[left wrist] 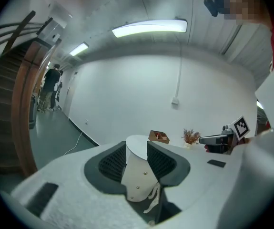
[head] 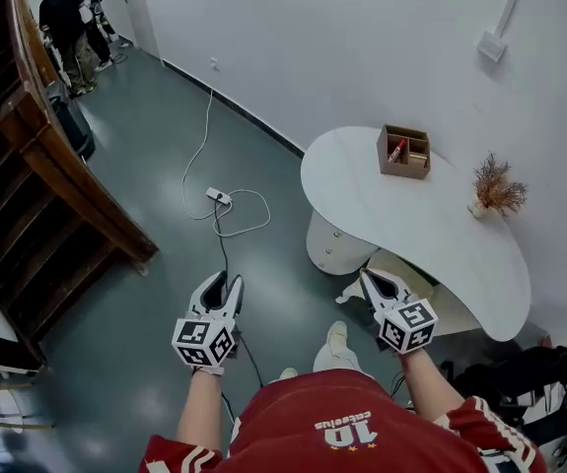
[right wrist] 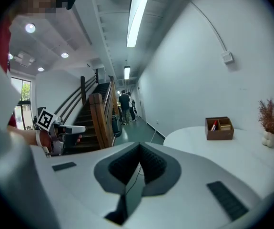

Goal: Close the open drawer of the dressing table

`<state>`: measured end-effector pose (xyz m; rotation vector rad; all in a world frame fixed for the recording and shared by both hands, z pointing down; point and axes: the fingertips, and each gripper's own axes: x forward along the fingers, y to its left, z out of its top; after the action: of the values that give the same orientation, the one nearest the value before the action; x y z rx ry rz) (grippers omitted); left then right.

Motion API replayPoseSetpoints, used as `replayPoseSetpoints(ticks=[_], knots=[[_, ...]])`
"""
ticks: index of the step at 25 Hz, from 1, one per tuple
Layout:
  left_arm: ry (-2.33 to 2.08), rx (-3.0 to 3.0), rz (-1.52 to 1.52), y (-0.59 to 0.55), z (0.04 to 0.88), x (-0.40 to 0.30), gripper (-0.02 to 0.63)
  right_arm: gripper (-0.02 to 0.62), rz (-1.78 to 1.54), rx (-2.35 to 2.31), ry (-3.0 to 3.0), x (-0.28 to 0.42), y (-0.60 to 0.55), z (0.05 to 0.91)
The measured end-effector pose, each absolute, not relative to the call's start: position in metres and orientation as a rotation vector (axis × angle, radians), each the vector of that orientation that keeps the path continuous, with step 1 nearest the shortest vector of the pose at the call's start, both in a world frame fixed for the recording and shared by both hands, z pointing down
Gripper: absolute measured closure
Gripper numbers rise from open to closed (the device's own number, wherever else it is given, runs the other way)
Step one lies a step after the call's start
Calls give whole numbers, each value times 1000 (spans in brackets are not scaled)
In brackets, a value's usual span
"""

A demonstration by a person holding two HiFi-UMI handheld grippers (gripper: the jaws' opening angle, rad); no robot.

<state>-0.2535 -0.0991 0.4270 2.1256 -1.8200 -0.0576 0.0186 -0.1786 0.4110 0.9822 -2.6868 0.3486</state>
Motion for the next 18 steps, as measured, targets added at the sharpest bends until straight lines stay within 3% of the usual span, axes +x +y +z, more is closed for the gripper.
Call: replayPoseSetpoints(ticks=[7, 18], knots=[[-1832, 2360, -45, -92, 346, -241, 476, 591, 282, 1147, -2758, 26, -168, 341], [-1785, 2562, -287, -89, 234, -222, 476, 591, 95, 1437, -2788, 92, -153, 232]])
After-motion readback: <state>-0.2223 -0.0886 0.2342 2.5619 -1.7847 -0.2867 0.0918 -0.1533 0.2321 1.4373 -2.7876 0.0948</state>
